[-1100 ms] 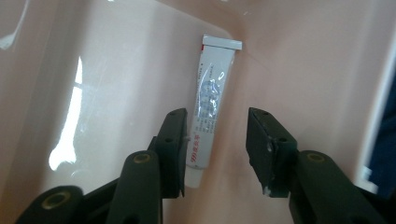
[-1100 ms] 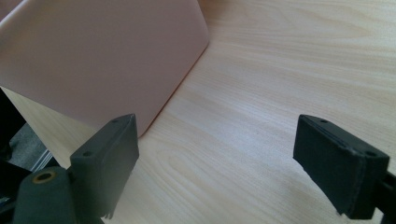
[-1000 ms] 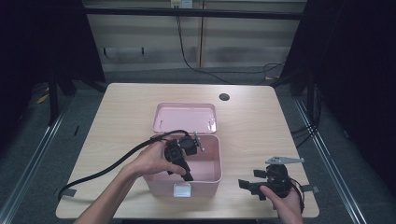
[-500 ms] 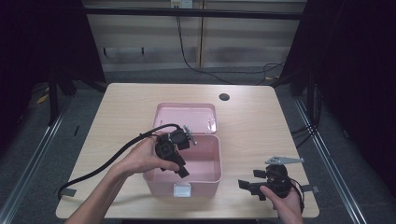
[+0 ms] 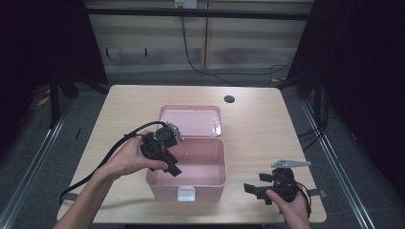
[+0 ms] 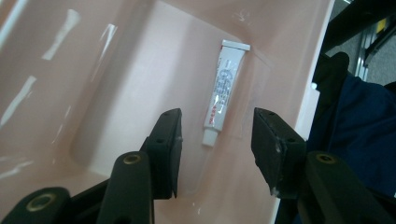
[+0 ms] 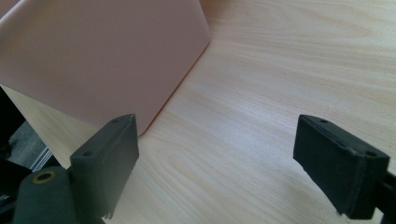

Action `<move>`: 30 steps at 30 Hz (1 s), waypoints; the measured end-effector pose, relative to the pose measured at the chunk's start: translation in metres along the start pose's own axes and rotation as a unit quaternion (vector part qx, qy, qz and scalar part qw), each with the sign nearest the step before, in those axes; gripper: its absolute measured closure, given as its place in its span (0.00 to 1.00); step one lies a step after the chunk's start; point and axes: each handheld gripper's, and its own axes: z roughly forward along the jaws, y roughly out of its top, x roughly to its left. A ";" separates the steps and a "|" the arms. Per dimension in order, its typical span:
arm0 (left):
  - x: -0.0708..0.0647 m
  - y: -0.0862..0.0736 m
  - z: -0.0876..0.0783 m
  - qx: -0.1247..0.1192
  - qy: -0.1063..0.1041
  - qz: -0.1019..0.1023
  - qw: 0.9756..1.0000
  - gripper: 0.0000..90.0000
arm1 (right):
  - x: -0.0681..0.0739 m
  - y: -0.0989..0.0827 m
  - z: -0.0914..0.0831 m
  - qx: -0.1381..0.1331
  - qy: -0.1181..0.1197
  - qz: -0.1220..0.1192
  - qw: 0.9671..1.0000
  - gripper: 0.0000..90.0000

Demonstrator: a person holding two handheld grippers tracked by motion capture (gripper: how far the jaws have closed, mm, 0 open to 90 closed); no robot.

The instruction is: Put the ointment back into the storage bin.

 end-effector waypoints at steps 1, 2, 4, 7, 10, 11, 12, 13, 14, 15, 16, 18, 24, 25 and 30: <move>0.000 -0.001 -0.002 -0.001 0.001 0.002 1.000 0.60 | 0.000 0.000 0.000 0.001 0.000 0.000 1.000 0.15; 0.000 -0.003 -0.005 -0.007 0.004 0.000 1.000 0.60 | 0.000 0.000 0.000 0.001 0.001 0.000 1.000 0.15; 0.000 -0.005 -0.011 -0.014 0.006 0.000 1.000 0.60 | 0.000 0.000 0.000 0.001 0.001 0.000 1.000 0.15; -0.001 -0.010 -0.017 -0.021 0.011 -0.003 1.000 0.59 | 0.000 0.000 0.000 0.000 0.000 0.001 1.000 0.15; -0.002 -0.014 -0.024 -0.029 0.013 -0.004 0.999 0.57 | 0.001 0.000 -0.001 -0.001 0.003 -0.001 1.000 0.15; -0.002 -0.016 -0.026 -0.033 0.014 -0.005 0.999 0.57 | 0.001 0.000 -0.001 0.000 0.003 -0.001 1.000 0.15; -0.003 -0.017 -0.030 -0.032 0.018 -0.001 0.999 0.57 | 0.001 0.000 -0.001 -0.001 0.003 -0.001 1.000 0.15; -0.003 -0.019 -0.032 -0.036 0.017 0.000 0.999 0.56 | 0.000 0.000 -0.001 -0.002 0.003 0.000 1.000 0.15; -0.003 -0.022 -0.034 -0.042 0.016 -0.002 0.999 0.56 | 0.000 0.000 -0.001 -0.002 0.002 0.000 1.000 0.15; -0.003 -0.023 -0.035 -0.043 0.020 -0.001 0.999 0.56 | 0.000 -0.001 -0.001 -0.002 0.003 0.000 1.000 0.15; -0.002 -0.027 -0.037 -0.039 0.025 0.003 0.999 0.56 | 0.000 -0.001 -0.001 -0.002 0.003 0.000 1.000 0.15; 0.000 -0.032 -0.040 -0.043 0.026 -0.013 0.999 0.54 | 0.000 0.000 -0.001 -0.002 0.002 0.001 1.000 0.15; 0.004 -0.055 -0.057 -0.054 0.042 -0.019 0.997 0.52 | 0.000 0.000 0.000 -0.001 0.000 0.005 1.000 0.15; 0.005 -0.058 -0.059 -0.055 0.044 -0.024 0.997 0.52 | 0.000 0.000 0.000 -0.002 0.000 0.003 1.000 0.15; 0.009 -0.077 -0.060 -0.068 0.047 -0.060 0.995 0.50 | 0.000 0.000 0.000 -0.002 -0.002 0.004 1.000 0.15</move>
